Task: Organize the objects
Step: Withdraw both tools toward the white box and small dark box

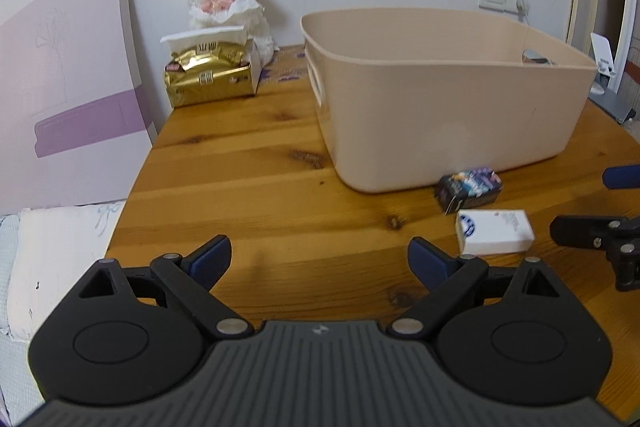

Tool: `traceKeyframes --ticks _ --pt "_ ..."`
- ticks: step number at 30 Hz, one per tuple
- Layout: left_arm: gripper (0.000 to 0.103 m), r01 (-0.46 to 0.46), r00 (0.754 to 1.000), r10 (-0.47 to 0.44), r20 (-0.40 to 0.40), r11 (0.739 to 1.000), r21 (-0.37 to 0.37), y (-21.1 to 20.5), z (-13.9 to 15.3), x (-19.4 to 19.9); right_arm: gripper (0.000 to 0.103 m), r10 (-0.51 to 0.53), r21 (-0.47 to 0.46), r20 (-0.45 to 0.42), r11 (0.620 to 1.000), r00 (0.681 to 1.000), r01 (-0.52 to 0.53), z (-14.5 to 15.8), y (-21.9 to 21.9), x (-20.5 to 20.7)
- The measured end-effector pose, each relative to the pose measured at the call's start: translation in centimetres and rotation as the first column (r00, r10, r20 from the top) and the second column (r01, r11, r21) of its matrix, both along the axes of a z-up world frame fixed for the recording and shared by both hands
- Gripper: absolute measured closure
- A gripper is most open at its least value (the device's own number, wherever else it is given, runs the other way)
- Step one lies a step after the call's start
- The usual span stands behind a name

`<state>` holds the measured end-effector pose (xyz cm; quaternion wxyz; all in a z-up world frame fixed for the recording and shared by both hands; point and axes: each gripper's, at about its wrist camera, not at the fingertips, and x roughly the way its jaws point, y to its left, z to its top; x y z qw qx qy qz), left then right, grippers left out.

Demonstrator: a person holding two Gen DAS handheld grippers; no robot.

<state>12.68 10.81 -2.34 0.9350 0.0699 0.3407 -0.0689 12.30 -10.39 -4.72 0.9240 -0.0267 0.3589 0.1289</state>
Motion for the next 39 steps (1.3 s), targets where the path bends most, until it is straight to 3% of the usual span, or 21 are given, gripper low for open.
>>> traceKeyframes --ticks 7,21,26,39 --pt "0.007 -0.021 1.0 0.021 -0.012 1.0 0.007 0.8 -1.2 1.4 0.0 -0.015 0.012 -0.061 1.0 0.998 0.016 -2.1 2.3 0.7" --pt "0.007 -0.048 0.998 0.048 -0.046 0.999 0.003 2.9 -3.0 4.2 0.0 -0.118 -0.007 -0.048 0.993 0.992 0.117 -3.9 5.3 2.5" --pt "0.007 -0.031 0.998 0.03 -0.046 0.999 -0.013 2.3 -3.2 4.3 0.001 -0.152 -0.058 -0.032 0.987 0.988 0.15 -4.3 4.2 2.6" --pt "0.007 0.052 0.997 -0.055 -0.049 0.997 -0.065 -2.2 -2.8 3.7 0.002 -0.168 -0.065 -0.036 0.984 0.985 0.166 -4.2 -1.9 3.9"
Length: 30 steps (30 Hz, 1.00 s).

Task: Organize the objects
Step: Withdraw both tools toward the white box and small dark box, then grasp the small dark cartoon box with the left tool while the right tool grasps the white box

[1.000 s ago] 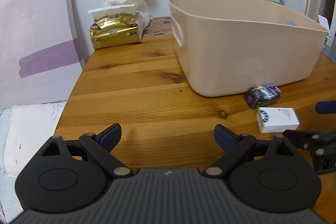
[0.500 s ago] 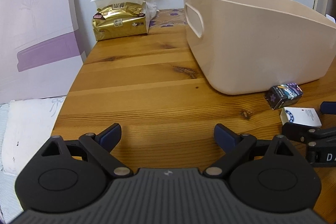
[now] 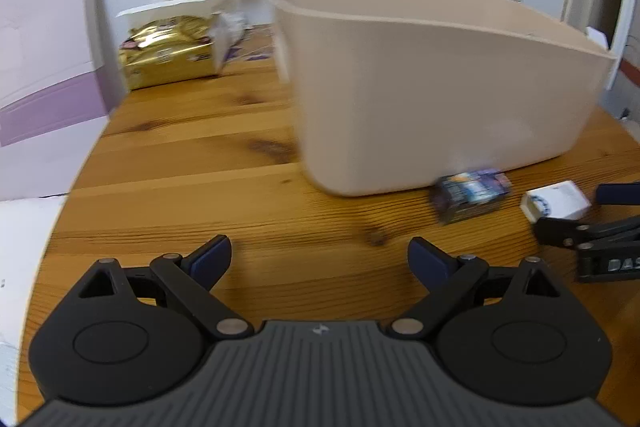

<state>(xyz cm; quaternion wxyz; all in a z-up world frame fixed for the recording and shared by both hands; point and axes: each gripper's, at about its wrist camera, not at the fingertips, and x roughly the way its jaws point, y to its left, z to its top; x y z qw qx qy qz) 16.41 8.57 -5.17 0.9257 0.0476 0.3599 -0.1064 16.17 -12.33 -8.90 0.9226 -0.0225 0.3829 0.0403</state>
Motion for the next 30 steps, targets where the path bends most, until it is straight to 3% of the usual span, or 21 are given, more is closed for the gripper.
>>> traceKeyframes --ticks 12,19,23,26,28,30 --pt "0.008 0.069 0.997 -0.071 -0.029 0.996 -0.055 -5.9 0.1 0.7 0.002 0.042 0.001 -0.005 0.999 0.999 -0.042 0.1 -2.9 0.6" --pt "0.01 0.023 0.998 -0.028 -0.055 0.996 -0.088 -6.5 -0.6 2.1 0.011 0.053 0.003 0.004 0.999 0.999 -0.053 0.3 -3.7 1.3" --pt "0.018 0.006 0.999 -0.008 -0.036 0.998 -0.059 -6.8 -0.7 2.2 0.016 0.071 0.003 0.016 0.997 0.997 -0.071 0.4 -3.7 1.5" --pt "0.031 -0.007 1.0 0.007 -0.02 1.0 -0.021 -7.0 -0.7 2.0 0.027 0.084 0.002 0.029 0.996 0.996 -0.084 0.5 -3.5 1.5" --pt "0.045 0.007 1.0 -0.007 -0.016 1.0 -0.011 -7.0 -0.5 2.0 0.041 0.095 0.0 0.032 0.995 0.995 -0.095 0.7 -3.2 1.5" --pt "0.048 0.011 1.0 -0.011 -0.027 1.0 -0.018 -6.7 -0.3 1.9 0.046 0.103 -0.006 0.033 0.995 0.994 -0.103 0.9 -2.9 1.4"
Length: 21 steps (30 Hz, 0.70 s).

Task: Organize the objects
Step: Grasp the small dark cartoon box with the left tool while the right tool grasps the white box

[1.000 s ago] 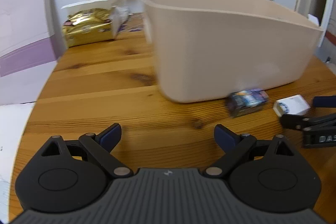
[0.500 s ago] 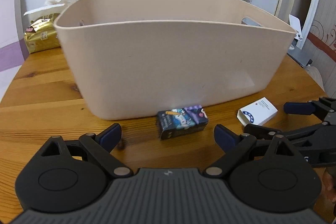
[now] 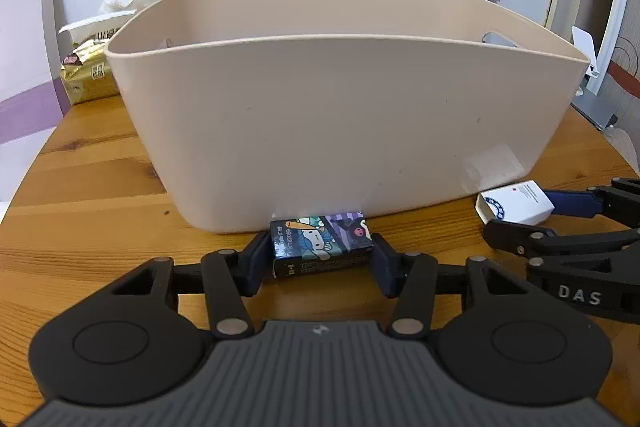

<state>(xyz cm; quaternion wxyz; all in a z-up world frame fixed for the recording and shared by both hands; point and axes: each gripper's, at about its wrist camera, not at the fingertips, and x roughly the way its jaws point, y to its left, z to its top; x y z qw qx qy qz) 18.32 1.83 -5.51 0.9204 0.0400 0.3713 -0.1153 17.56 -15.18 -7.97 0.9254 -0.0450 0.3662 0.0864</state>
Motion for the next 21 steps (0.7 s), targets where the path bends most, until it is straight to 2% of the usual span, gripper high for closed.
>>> traceKeyframes --ticks 6,12,21 --pt "0.049 0.0 1.0 0.0 -0.007 1.0 -0.003 0.5 0.1 -1.2 0.046 0.015 -0.032 0.021 0.999 1.0 -0.014 0.2 0.4 -1.0" --pt "0.049 0.008 1.0 -0.008 -0.011 0.999 -0.052 1.2 0.9 -2.9 0.046 0.049 -0.028 0.018 0.998 0.999 -0.048 1.0 -0.1 -3.0" --pt "0.049 0.042 0.997 -0.042 0.068 0.999 -0.01 1.8 4.3 -5.9 0.046 0.106 -0.011 0.109 0.994 0.988 -0.105 6.0 -1.6 -6.4"
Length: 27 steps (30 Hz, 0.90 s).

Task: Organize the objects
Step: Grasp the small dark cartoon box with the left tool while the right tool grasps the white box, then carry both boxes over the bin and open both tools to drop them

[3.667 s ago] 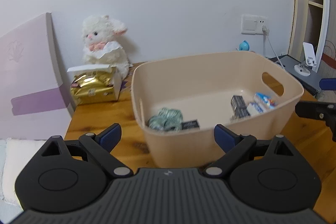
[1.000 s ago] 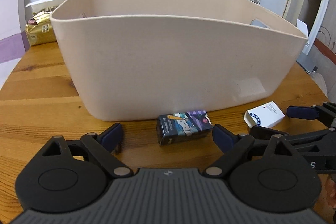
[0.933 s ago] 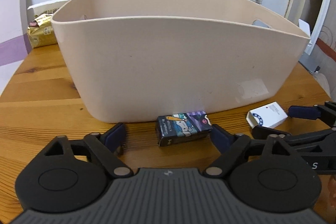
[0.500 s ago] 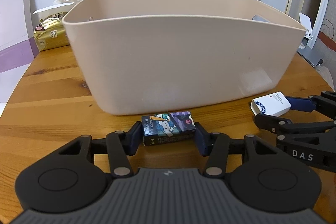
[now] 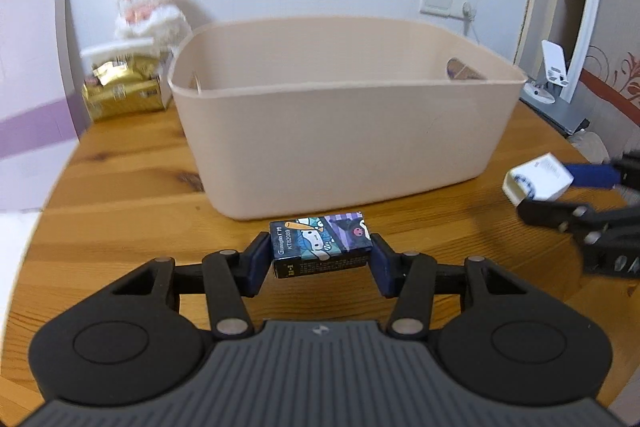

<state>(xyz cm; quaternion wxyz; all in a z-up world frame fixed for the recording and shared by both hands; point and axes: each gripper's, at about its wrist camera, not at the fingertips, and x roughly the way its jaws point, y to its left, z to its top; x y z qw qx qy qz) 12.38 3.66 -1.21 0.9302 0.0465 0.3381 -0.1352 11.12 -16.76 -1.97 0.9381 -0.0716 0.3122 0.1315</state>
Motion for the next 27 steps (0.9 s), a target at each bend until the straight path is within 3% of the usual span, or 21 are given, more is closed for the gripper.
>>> traceKeyframes --ticks 14,21,27 --pt "0.049 0.027 0.99 -0.031 0.139 0.999 0.033 0.4 7.1 -0.8 0.046 0.002 0.041 0.181 0.999 0.983 -0.01 7.8 -2.6 -1.2" --pt "0.049 0.018 0.98 -0.03 0.196 0.998 0.066 -1.0 9.7 1.8 0.046 -0.02 0.07 0.225 0.998 0.974 0.004 9.7 -2.6 0.7" --pt "0.049 -0.009 0.983 -0.005 0.185 0.997 0.077 -2.5 9.9 5.4 0.046 -0.043 0.088 0.237 0.996 0.971 0.022 10.5 -2.3 3.7"
